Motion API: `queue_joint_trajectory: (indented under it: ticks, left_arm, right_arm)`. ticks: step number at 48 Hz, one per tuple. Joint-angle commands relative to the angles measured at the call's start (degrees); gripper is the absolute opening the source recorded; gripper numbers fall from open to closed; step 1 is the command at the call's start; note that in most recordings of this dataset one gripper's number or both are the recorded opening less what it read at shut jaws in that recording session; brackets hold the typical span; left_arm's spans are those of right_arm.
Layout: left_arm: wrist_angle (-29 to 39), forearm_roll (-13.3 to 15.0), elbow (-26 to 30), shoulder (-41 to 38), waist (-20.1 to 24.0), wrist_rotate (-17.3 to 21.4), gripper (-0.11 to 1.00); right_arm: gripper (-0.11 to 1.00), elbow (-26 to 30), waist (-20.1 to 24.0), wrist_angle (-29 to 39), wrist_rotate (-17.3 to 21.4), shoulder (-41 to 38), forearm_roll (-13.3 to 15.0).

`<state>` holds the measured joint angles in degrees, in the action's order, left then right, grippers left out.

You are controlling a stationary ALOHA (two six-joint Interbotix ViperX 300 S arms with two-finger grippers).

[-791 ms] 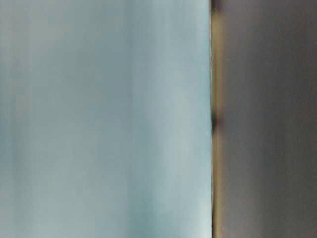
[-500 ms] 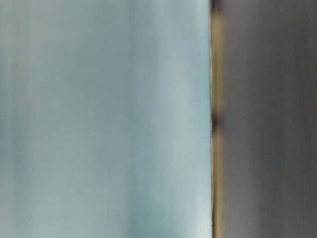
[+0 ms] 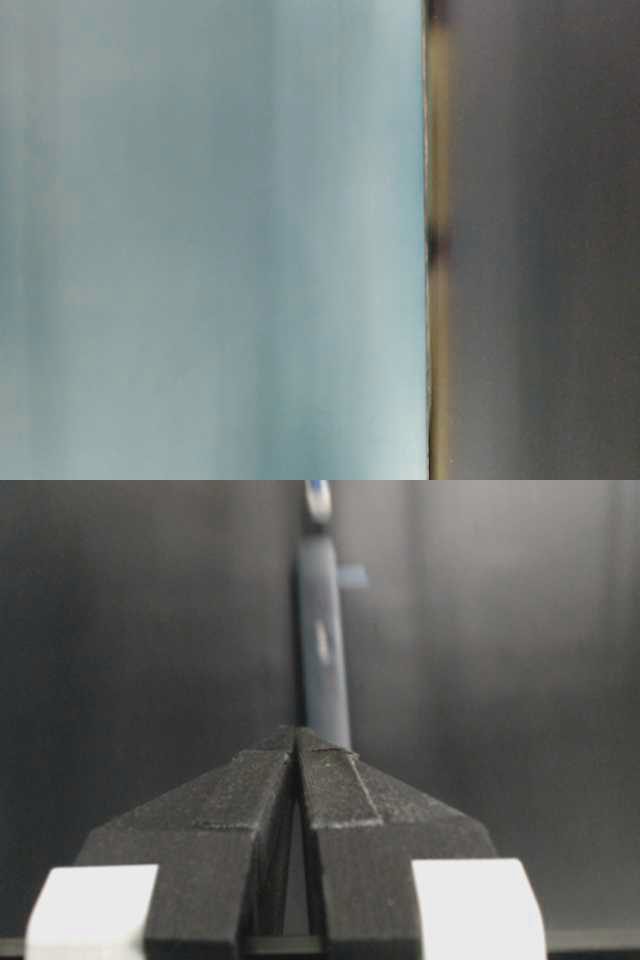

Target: Insert the LAN cable into the hub.

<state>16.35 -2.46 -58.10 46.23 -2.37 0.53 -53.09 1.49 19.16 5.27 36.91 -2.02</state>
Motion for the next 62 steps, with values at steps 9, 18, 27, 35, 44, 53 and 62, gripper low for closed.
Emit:
queue_joint_trajectory:
  ticks: [9,18,27,35,44,53,62]
  left_arm:
    - [0.8,-0.2,1.5,-3.2,0.1,-0.2,0.06]
    - [-1.1,-0.2,0.4,-6.7,0.1,-0.6,0.56]
    - [-10.6,-0.2,-1.8,-11.3,0.1,-2.3,0.88]
    - [-20.7,-0.2,-4.2,-17.1,0.1,-4.2,0.86]
    - [-25.6,-0.2,-4.0,-24.7,0.2,-6.1,0.86]
    - [-32.0,-0.2,-3.7,-31.7,0.3,-6.3,0.86]
    - [-38.7,-0.2,-3.1,-36.7,0.7,-7.5,0.86]
  right_arm:
    - [0.09,5.4,1.1,2.2,0.0,-8.8,0.1]
    - [0.51,8.3,1.2,4.4,-2.0,-13.7,1.0]
    - [0.86,8.5,2.5,3.4,-3.9,-16.5,1.1]
    - [0.82,8.7,3.1,2.6,-3.6,-19.1,1.1]
    - [0.82,8.2,4.0,-2.0,-3.3,-22.2,0.6]
    - [0.82,8.2,4.3,-4.0,-2.2,-24.4,0.6]
    - [0.82,8.2,4.3,-4.1,-1.7,-25.0,0.6]
